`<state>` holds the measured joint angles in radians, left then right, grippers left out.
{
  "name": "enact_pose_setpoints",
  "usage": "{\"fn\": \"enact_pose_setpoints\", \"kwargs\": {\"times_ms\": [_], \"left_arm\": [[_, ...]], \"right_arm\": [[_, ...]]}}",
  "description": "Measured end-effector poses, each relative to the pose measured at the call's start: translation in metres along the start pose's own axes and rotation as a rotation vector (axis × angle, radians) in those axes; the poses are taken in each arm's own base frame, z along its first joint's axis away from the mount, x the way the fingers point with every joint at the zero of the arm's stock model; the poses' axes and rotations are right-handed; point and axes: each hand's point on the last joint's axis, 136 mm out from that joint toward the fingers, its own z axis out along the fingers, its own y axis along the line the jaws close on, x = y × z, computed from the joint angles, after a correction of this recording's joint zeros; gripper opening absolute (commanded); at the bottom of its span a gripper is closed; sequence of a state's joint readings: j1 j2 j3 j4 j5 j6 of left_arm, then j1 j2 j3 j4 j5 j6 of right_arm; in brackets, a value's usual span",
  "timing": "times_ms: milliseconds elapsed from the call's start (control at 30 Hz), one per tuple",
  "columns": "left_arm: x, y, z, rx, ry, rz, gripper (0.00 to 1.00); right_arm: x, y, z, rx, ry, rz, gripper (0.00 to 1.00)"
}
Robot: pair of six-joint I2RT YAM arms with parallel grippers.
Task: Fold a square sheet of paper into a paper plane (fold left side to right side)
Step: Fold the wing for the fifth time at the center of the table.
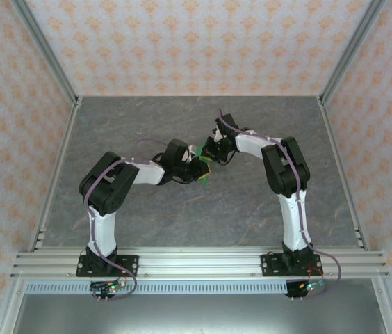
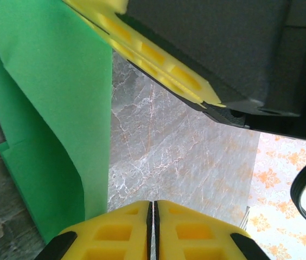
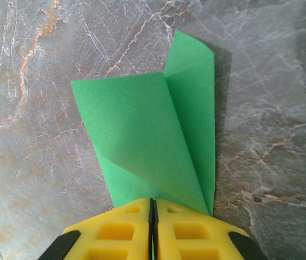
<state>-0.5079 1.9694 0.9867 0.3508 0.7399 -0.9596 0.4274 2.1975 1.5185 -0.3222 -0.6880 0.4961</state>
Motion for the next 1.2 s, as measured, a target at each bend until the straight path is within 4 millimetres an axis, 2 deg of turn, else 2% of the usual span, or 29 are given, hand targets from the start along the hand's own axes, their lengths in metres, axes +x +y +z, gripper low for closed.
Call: {"fn": "enact_pose_setpoints", "kwargs": {"times_ms": [667,900,1200], "left_arm": [[-0.001,0.009,0.0,-0.036,-0.011,-0.004,0.11],[0.003,0.021,0.003,-0.062,-0.008,-0.019,0.1],[0.003,0.021,0.004,-0.054,-0.007,-0.019,0.09]], "right_arm": [[0.0,-0.001,-0.001,0.013,0.002,0.002,0.13],[0.0,-0.001,-0.002,0.014,0.003,0.003,0.13],[0.0,0.0,-0.002,0.013,0.003,0.003,0.12]]}}
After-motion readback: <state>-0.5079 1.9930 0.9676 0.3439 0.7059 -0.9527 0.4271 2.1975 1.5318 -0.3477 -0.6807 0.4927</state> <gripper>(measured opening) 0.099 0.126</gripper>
